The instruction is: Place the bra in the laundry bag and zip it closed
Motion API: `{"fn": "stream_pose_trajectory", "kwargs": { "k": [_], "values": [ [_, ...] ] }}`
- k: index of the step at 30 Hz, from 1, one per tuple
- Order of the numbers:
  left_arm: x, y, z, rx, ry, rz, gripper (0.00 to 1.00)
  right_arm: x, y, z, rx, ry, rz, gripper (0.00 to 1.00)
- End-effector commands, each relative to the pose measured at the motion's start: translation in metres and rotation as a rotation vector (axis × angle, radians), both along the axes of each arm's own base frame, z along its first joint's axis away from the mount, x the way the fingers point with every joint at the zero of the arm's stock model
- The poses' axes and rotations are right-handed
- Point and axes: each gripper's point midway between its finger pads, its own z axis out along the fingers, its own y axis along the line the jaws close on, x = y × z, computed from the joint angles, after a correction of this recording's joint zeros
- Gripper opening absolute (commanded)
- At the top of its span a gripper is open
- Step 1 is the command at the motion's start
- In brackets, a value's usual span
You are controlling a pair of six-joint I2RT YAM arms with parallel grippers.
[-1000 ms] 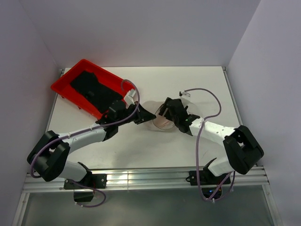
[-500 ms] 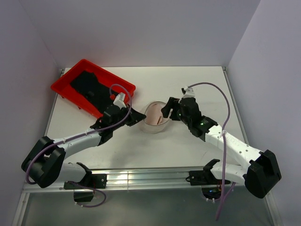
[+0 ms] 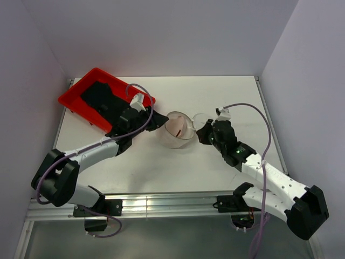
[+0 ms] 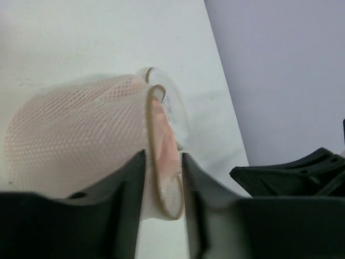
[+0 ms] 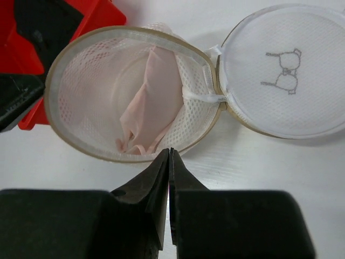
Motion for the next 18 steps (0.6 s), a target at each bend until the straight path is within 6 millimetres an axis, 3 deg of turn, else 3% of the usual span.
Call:
{"fn": "stream_pose_trajectory", "kwargs": {
  "k": [1, 5, 9, 13, 14, 16, 18],
  "values": [
    [0.009, 0.002, 0.019, 0.040, -0.075, 0.008, 0.42, 0.002, -0.009, 0.015, 0.050, -0.076, -0.054, 0.09],
    [0.007, 0.021, 0.022, 0.101, -0.089, 0.073, 0.58, -0.003, -0.017, 0.029, 0.078, -0.141, -0.071, 0.09],
    [0.007, 0.048, 0.046, 0.164, -0.131, 0.173, 0.69, -0.007, -0.024, 0.039, 0.074, -0.188, -0.077, 0.10],
    [0.023, 0.083, 0.060, 0.215, -0.127, 0.300, 0.67, -0.010, -0.026, 0.039, 0.082, -0.216, -0.073, 0.11],
    [0.035, 0.099, 0.069, 0.212, -0.127, 0.347, 0.66, -0.011, -0.027, 0.034, 0.080, -0.207, -0.072, 0.12],
    [0.048, 0.118, 0.069, 0.228, -0.107, 0.399, 0.64, -0.009, -0.024, 0.039, 0.104, -0.234, -0.068, 0.12],
    [0.073, 0.149, 0.072, 0.258, -0.094, 0.482, 0.60, -0.011, -0.021, 0.036, 0.111, -0.232, -0.048, 0.13]
  ]
}}
